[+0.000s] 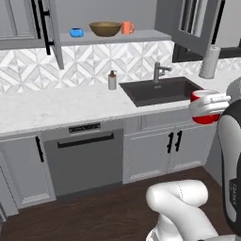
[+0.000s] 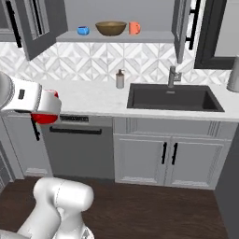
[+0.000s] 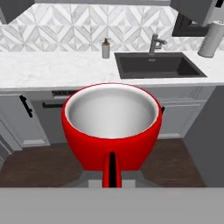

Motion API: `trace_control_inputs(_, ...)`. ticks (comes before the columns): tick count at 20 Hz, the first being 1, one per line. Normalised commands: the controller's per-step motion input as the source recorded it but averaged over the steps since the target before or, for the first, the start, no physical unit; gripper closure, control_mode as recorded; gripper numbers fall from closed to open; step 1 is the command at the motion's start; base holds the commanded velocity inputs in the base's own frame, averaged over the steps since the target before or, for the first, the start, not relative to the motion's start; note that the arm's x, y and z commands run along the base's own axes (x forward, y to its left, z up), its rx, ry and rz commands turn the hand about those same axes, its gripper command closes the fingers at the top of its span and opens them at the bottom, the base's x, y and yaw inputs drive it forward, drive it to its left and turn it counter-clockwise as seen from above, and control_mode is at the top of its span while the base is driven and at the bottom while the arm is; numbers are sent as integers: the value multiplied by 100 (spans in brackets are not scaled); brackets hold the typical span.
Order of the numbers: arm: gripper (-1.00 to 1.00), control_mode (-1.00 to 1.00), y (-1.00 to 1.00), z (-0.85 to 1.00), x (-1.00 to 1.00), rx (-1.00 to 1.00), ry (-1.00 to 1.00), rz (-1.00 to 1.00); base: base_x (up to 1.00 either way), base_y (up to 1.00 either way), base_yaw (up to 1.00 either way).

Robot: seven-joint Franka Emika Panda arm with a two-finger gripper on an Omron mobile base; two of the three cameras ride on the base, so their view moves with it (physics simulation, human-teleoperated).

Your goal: Gather all objects into one cabinet and sort the glasses and bowls to opposite sides.

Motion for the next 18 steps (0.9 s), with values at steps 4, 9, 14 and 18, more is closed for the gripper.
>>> trace_control_inputs(4,100,100,0,0,0,0,0,0,69,-6,0)
trace_control_inputs(9,100,100,0,0,0,0,0,0,75,-14,0)
trace_control_inputs(14,100,100,0,0,0,0,0,0,78,-23,0)
trace_control_inputs(18,100,100,0,0,0,0,0,0,73,-18,0)
